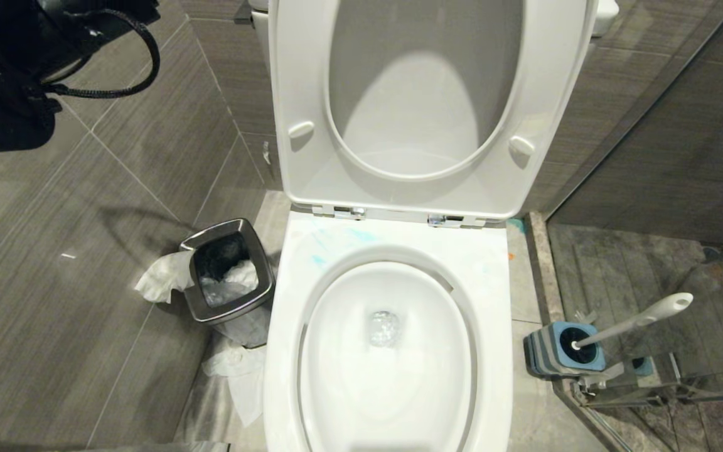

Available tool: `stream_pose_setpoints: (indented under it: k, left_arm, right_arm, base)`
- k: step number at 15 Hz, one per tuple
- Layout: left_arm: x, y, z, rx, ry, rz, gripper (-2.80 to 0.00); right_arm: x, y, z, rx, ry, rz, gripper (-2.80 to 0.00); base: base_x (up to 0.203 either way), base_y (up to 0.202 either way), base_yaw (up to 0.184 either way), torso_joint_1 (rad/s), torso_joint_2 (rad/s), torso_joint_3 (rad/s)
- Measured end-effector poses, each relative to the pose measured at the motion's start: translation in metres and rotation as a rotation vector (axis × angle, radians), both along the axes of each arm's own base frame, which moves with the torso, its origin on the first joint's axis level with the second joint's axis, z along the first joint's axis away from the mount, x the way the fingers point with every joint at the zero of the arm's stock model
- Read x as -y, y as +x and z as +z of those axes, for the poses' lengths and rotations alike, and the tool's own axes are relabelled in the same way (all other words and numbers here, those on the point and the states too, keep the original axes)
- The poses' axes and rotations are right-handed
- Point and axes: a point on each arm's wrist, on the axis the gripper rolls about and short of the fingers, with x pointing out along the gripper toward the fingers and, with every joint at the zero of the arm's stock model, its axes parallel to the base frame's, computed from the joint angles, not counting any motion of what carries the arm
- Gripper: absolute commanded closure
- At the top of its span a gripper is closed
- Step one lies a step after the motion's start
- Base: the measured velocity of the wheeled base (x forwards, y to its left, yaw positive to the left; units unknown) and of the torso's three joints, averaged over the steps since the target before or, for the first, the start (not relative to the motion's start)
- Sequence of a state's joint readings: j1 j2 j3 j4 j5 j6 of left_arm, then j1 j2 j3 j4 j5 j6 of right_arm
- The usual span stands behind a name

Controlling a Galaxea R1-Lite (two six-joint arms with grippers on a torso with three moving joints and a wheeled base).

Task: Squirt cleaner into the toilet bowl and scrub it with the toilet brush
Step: Close the toilet lid

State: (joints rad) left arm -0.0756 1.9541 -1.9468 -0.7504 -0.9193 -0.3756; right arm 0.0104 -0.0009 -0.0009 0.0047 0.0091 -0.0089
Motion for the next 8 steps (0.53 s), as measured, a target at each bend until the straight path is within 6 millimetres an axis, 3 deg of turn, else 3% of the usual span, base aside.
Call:
stream_pose_setpoints:
  k: [8]
  left_arm:
    - [0.031, 0.016, -0.016, 0.028, -0.055, 0.078, 0.00]
  right_arm:
    - [0.000, 0.000, 0.000, 0.000, 0.000, 0.000, 0.00]
  base:
    - [0.000, 0.000, 0.000, 0.000, 0.00, 0.000]
